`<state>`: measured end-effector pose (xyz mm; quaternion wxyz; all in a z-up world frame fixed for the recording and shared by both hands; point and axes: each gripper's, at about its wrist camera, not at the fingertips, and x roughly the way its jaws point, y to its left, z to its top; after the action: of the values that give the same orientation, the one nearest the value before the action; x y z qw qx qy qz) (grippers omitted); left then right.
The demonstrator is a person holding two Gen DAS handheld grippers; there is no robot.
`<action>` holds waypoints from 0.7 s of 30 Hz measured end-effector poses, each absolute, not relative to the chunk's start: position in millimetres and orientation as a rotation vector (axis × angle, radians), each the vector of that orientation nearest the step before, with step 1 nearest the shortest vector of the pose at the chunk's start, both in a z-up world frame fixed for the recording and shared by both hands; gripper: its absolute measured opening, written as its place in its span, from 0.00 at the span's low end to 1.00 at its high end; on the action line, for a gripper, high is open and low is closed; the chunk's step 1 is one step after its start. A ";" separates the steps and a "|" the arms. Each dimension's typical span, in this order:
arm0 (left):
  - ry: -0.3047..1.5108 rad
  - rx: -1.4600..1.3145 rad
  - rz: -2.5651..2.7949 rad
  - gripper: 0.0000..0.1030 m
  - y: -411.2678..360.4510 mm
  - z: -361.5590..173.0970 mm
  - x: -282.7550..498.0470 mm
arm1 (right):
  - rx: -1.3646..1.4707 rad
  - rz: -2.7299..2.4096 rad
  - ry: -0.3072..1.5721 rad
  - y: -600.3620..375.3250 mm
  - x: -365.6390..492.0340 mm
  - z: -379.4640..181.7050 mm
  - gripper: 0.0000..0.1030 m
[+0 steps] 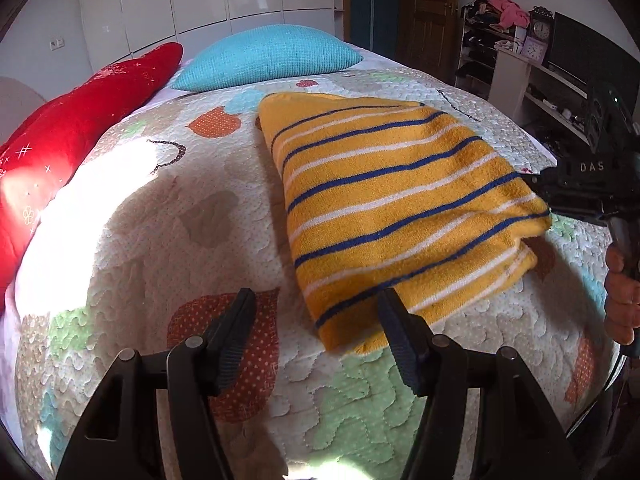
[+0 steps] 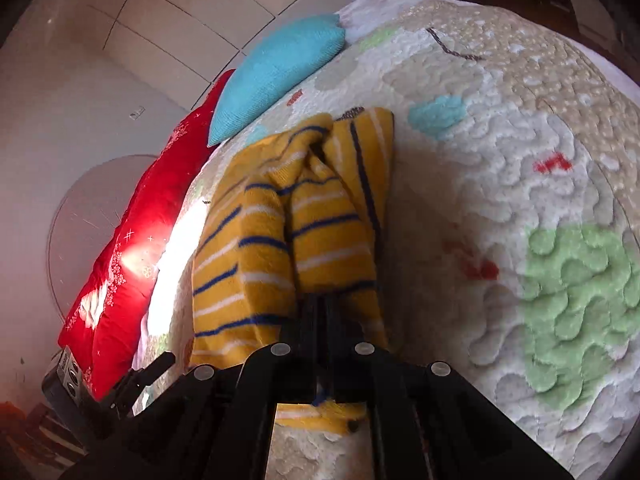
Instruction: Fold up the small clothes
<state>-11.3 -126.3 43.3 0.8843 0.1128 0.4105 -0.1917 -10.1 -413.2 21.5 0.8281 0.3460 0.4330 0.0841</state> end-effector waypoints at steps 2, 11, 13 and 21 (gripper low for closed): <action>0.867 0.234 -0.382 0.61 -116.9 43.2 -18.5 | 0.744 0.140 0.941 -418.9 -29.3 4.3 0.04; 0.828 0.112 -0.321 0.66 -78.2 56.4 -52.1 | 0.677 0.181 0.701 -394.7 -77.1 68.5 0.32; 0.818 0.081 -0.306 0.66 -70.2 59.7 -55.9 | 0.642 0.288 0.708 -362.2 -71.0 74.8 0.43; 0.809 -0.027 -0.250 0.67 -26.4 67.3 -61.7 | 0.733 0.396 0.854 -282.4 -47.2 28.1 0.47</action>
<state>-61.7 -26.4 67.3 0.9116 -0.0130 0.3926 -0.1213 -47.2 -282.4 28.1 0.8273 0.3450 0.4022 0.1864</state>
